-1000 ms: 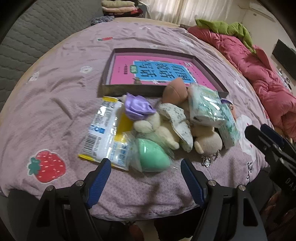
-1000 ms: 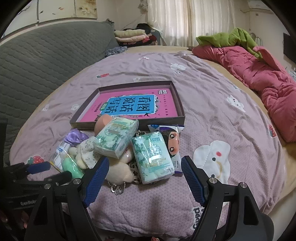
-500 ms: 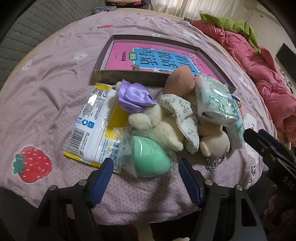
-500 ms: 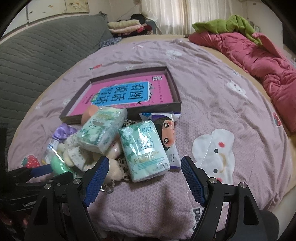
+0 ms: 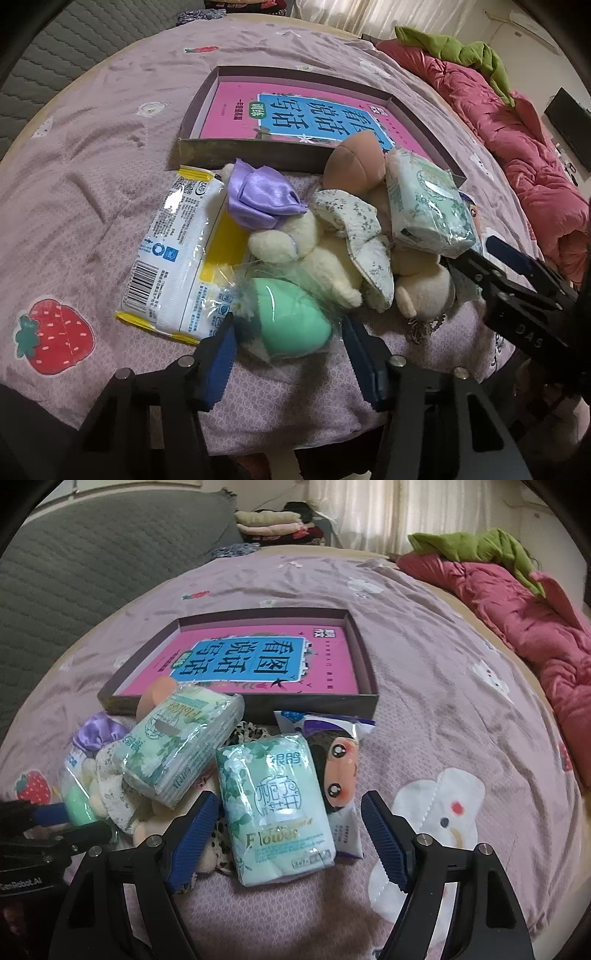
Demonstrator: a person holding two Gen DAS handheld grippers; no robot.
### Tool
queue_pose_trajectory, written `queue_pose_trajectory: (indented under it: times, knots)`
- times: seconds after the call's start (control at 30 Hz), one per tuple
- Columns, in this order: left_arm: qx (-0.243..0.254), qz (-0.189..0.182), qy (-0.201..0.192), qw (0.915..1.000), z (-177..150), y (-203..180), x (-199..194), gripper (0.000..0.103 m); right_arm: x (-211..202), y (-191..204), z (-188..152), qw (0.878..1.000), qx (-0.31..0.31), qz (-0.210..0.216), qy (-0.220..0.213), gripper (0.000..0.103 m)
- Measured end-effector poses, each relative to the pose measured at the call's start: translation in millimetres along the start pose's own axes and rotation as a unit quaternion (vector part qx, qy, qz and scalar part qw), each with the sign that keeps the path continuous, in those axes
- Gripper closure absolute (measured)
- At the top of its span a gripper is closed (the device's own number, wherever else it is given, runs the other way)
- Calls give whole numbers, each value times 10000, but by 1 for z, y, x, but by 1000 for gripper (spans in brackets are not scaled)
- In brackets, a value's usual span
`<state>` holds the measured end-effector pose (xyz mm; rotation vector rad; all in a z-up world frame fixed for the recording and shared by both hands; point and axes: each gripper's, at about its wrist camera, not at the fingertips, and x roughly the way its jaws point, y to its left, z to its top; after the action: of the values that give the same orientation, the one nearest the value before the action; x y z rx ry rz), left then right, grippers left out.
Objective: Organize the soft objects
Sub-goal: 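Grasp the green sponge with the left tool while the right tool grasps the Flower tissue pack, then carry the green sponge and tissue pack into the pink-book box with both tools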
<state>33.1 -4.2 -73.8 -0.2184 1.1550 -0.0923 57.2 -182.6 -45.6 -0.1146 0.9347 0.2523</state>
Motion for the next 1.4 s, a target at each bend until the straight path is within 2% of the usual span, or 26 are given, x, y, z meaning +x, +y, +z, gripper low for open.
queue_pose_trajectory:
  times: [0.07,0.17,0.2,0.53,0.97,1.4]
  knots:
    - [25,11,-3,10000,1,-1,0,48,5,-2,-1,10000,4,35,37,33]
    - [-14,-52,-22,10000,2,1,-1,53,1,-10,-2,9998,151,116,-26,48]
    - [-33,-100,-38,9999,2,2,-2,53,0,-15,-2,9995,246,203,-21,48]
    - [-117,-419,-322,9985,4,4,-23,54,-24,-33,-3,9964,732,352,-260,50]
    - [-212,-419,-582,9972,13,8,-45,54,-42,-34,1,9964,697,117,-474,50]
    - [-58,-507,-902,9946,34,-2,-63,54,-53,-34,18,9960,669,104,-588,50]
